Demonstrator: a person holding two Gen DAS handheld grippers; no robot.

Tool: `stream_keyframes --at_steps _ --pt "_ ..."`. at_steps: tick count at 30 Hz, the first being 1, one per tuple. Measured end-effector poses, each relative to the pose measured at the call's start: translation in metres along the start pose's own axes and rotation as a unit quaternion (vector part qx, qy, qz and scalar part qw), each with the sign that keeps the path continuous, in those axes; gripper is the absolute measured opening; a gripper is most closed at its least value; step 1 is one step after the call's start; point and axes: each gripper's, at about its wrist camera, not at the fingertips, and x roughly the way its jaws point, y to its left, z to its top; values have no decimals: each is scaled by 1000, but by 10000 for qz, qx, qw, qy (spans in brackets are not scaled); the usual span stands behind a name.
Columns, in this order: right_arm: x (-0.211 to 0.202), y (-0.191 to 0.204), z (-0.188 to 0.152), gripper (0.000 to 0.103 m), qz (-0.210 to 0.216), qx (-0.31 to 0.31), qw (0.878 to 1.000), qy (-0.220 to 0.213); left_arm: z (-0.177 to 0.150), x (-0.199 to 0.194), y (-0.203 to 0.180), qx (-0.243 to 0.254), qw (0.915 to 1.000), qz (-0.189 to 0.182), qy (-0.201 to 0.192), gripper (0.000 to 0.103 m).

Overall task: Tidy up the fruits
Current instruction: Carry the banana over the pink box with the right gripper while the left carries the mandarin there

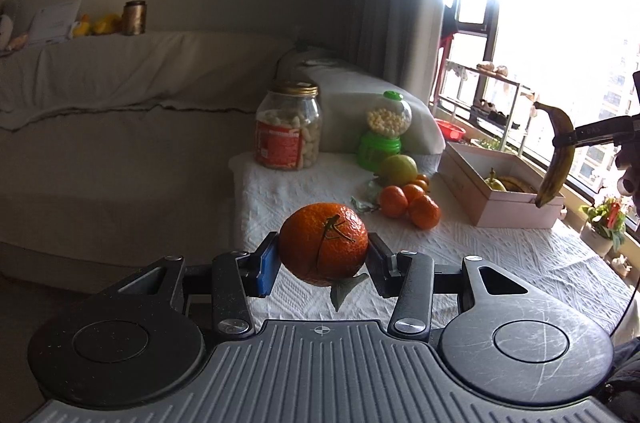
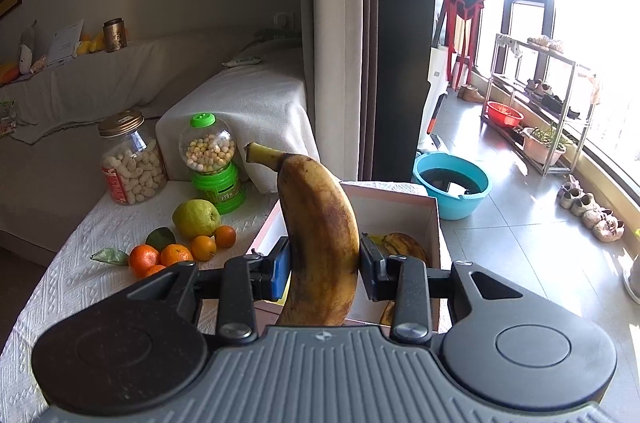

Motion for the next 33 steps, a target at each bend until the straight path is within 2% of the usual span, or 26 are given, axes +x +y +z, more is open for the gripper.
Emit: stream_keyframes --at_steps 4,7,10,16,21,26,33 --pt "-4 10 -4 35 -11 -210 9998 -41 -6 7 -4 70 9999 -49 97 51" --pt "-9 9 -2 35 179 -119 9998 -38 -9 9 -5 -10 9998 -156 109 51" --pt "-11 10 -1 35 129 -133 9998 -98 -16 8 -7 -83 9997 -214 113 51" --pt "-10 9 -2 35 146 -54 9999 -58 -37 2 -1 -538 9978 -350 162 51" --pt "-12 10 -4 35 149 -17 9999 -63 -44 -2 3 -664 9973 -301 110 51" --pt "-18 12 -4 35 143 -79 9998 -70 -39 -16 6 -721 9970 -258 -112 51" --pt "-22 12 -5 35 195 -3 9998 -82 -36 -23 3 -680 9974 -142 -174 51"
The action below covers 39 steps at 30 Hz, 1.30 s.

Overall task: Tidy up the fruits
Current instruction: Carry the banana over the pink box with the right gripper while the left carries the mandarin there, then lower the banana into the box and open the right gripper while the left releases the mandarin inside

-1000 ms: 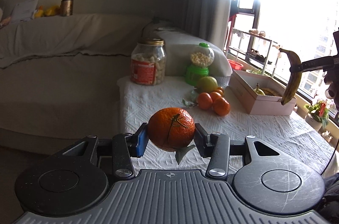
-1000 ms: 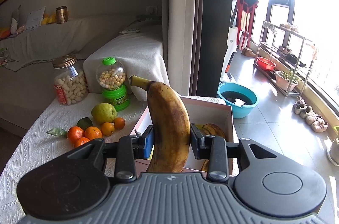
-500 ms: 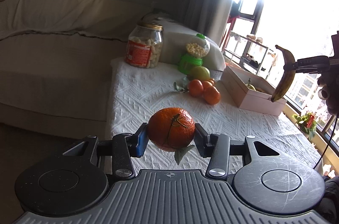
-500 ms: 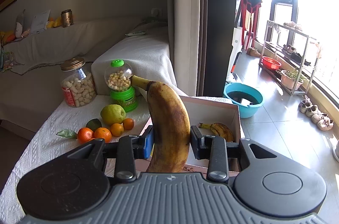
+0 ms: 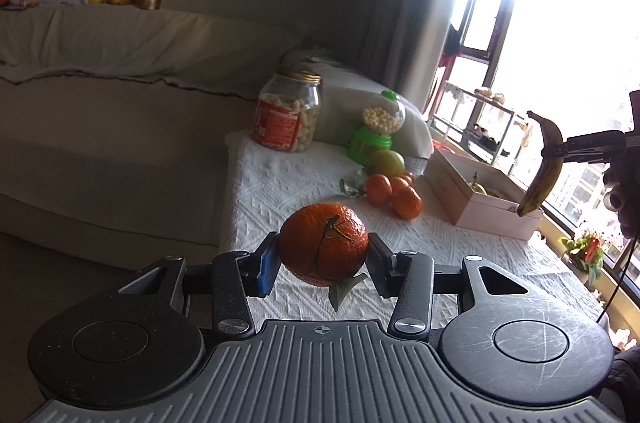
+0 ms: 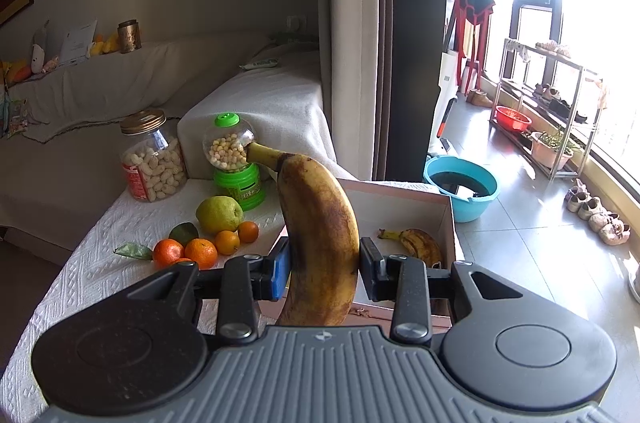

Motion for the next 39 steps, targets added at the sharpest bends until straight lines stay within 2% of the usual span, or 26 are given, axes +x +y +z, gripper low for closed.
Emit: stream_keyframes --at_steps 4,7,11,14,19,23,25,27,30,34,36,39 --pt "-9 -6 -5 35 101 39 9999 -100 15 -3 -17 156 9997 -95 -155 51" --pt "-16 -14 -5 35 49 25 9995 -305 41 -9 -43 459 9979 -268 -384 51" --pt "-22 -26 5 35 -158 6 9977 -658 85 -20 -88 973 9901 -504 -876 51" --pt "-26 -39 14 35 -162 158 9958 -883 113 -24 -118 1300 9819 -716 -1180 51" --pt "-36 -59 28 35 -191 318 9925 -1167 154 -3 -170 1709 9697 -1040 -1401 51" --pt "-44 -79 48 35 -215 513 9882 -1428 180 37 -211 1913 9618 -1357 -1414 51" --pt "-44 -91 59 35 -334 520 9862 -1534 189 78 -235 1964 9621 -1541 -1099 51" --pt "-37 -102 68 35 -459 454 9858 -1547 188 130 -256 1953 9624 -1796 -578 51" --pt "-17 -121 70 35 -424 431 9889 -1357 163 223 -285 1834 9612 -2026 365 51" --pt "15 -143 63 35 -155 683 9934 -910 114 340 -311 1731 9529 -1985 1503 51" --pt "29 -152 58 35 9 779 9942 -739 94 378 -322 1849 9467 -1885 1847 51" --pt "40 -158 54 35 24 682 9950 -735 74 417 -329 2085 9388 -1615 2218 51"
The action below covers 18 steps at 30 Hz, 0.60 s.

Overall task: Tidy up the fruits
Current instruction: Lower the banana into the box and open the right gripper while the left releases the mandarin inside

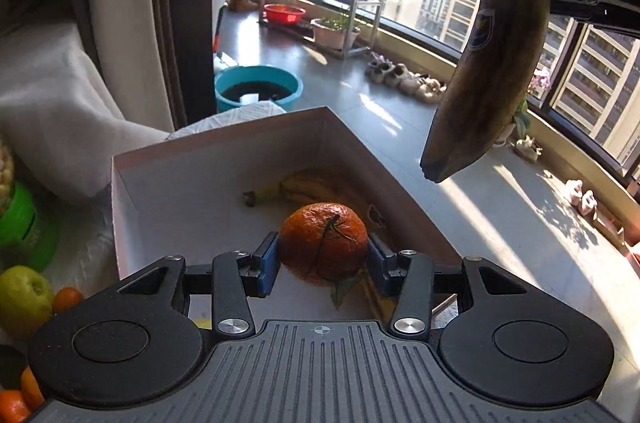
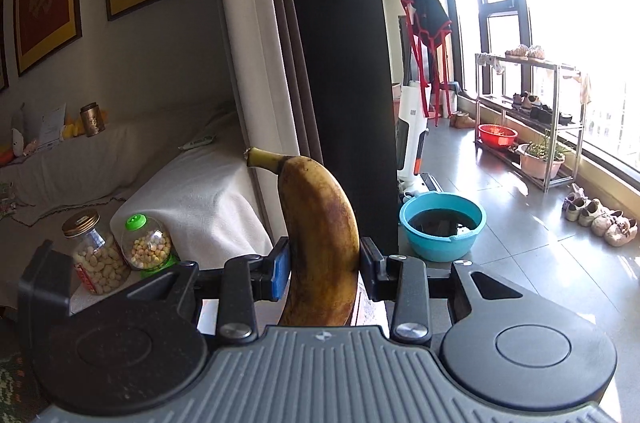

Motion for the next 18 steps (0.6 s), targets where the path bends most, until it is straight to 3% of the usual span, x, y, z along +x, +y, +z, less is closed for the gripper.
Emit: stream_keyframes --at_steps 4,9,12,15,18 --pt "11 -5 -6 35 59 -27 10000 23 0 30 6 57 9988 100 478 51" --pt "28 -6 -11 35 237 -61 9993 266 -9 32 19 -159 9972 -431 582 51" --pt "35 -1 -14 35 312 -17 9986 430 -13 4 26 -317 9973 -649 92 50" --pt "43 9 -14 35 348 -81 9980 517 -24 -43 34 -609 9927 -734 -734 50" --pt "59 24 -15 35 479 -153 9952 838 -48 -86 52 -842 9875 -106 -1331 50"
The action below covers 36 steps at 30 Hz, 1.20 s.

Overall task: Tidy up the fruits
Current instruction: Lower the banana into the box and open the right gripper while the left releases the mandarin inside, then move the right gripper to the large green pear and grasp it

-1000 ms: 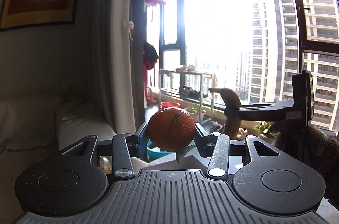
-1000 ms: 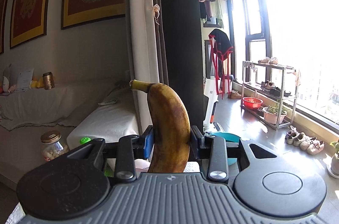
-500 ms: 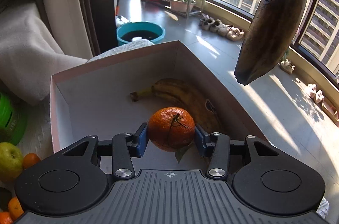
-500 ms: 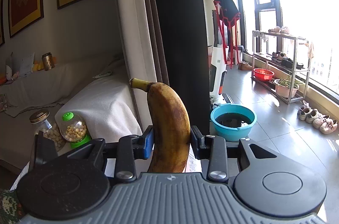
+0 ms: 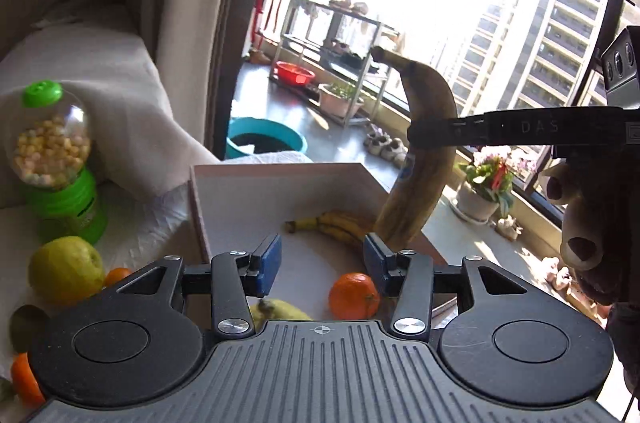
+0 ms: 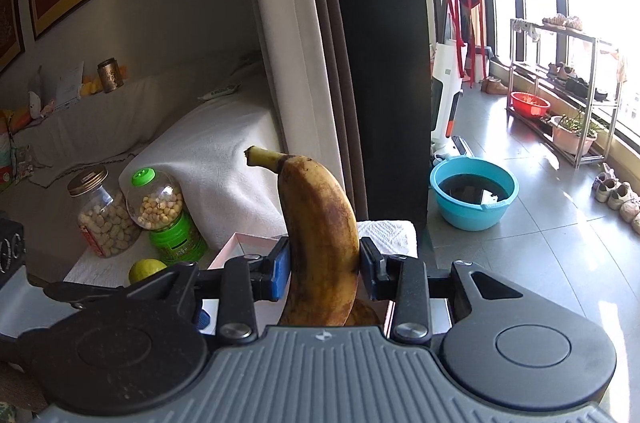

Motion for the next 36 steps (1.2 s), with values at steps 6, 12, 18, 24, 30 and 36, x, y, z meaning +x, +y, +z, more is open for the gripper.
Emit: stream_keyframes --at_steps 6,12,18,24,30,36 --pt "68 31 -12 35 145 -6 9932 1155 -34 -27 42 -956 9950 -257 -154 50" --pt "112 44 -14 36 -16 129 9869 1608 -56 -28 37 -931 9931 -709 -17 52" --pt "155 41 -26 35 52 138 9712 2380 -62 -26 31 -950 9927 -740 -66 64" --pt "150 40 -44 36 187 -92 9671 2535 -68 -30 15 -797 9900 -1155 103 69" --pt "102 37 -36 55 185 -208 9788 2030 -71 -43 16 -472 9960 -754 -43 65" --pt "62 72 -17 64 115 -641 9915 1123 -82 -82 51 -82 9881 1426 -576 65"
